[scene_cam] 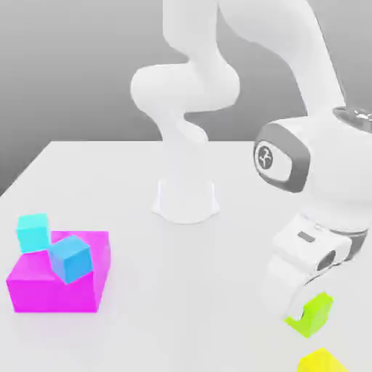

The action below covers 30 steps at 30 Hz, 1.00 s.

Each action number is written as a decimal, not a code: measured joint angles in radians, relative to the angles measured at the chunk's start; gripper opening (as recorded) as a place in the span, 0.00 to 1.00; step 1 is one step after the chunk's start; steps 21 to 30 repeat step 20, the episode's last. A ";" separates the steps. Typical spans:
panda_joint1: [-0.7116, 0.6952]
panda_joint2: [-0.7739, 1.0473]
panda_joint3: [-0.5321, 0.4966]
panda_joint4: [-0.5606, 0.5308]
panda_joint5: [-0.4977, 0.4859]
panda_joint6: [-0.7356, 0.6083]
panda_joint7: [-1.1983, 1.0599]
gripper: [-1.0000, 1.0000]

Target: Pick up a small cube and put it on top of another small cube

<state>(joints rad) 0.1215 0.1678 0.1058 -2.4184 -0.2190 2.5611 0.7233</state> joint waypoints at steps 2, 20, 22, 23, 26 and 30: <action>-0.048 -0.053 -0.052 -0.036 0.008 -0.016 0.044 0.00; -0.634 -0.315 -0.445 -0.289 0.129 0.006 0.409 1.00; -0.634 -0.315 -0.445 -0.289 0.129 0.006 0.409 1.00; -0.634 -0.315 -0.445 -0.289 0.129 0.006 0.409 1.00; -0.634 -0.315 -0.445 -0.289 0.129 0.006 0.409 1.00; -0.634 -0.315 -0.445 -0.289 0.129 0.006 0.409 1.00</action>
